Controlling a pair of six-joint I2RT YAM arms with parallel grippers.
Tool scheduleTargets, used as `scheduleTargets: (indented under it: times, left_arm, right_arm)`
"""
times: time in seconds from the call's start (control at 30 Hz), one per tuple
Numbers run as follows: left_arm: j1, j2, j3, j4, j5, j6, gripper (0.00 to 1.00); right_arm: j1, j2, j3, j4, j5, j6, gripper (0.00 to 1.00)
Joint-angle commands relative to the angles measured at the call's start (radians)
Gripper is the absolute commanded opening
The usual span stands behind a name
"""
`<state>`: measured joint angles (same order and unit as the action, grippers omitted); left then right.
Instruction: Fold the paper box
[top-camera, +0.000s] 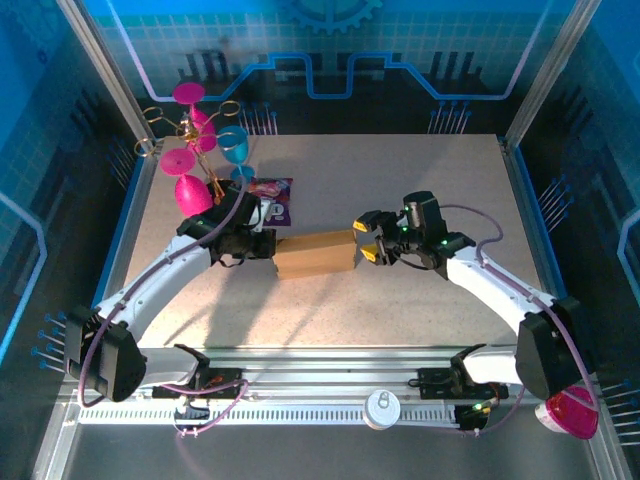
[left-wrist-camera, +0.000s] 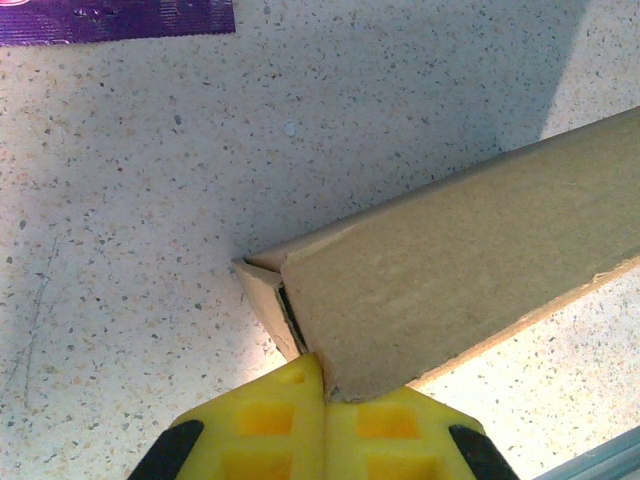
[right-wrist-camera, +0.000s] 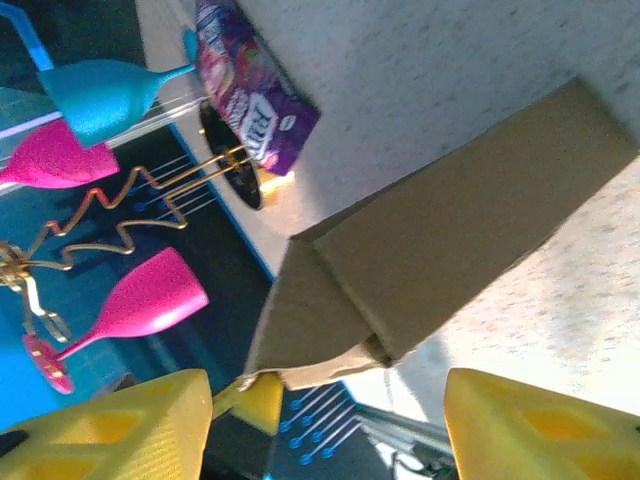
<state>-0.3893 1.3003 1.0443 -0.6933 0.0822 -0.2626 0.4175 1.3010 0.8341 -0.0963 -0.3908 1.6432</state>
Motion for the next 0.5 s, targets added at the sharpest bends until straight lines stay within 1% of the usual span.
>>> scheduleTargets:
  times: [0.0, 0.13, 0.27, 0.4, 0.47]
  left_arm:
    - [-0.014, 0.011, -0.023, -0.069, 0.003, -0.013, 0.05]
    - [-0.014, 0.011, -0.023, -0.068, 0.001, -0.015, 0.05]
    - [-0.016, 0.011, -0.02, -0.069, -0.001, -0.016, 0.05]
    - [-0.016, 0.012, -0.018, -0.069, -0.003, -0.017, 0.05]
    - [-0.017, 0.012, -0.017, -0.07, -0.004, -0.015, 0.05]
  right_arm:
    - [0.017, 0.003, -0.014, 0.146, -0.031, 0.176, 0.64]
    - [0.015, 0.016, -0.045, 0.163, -0.03, 0.192, 0.64]
    - [0.016, 0.038, -0.054, 0.16, -0.062, 0.191, 0.63]
    - [0.013, 0.045, -0.064, 0.153, -0.053, 0.179, 0.61]
    - [0.013, 0.059, -0.064, 0.156, -0.057, 0.172, 0.58]
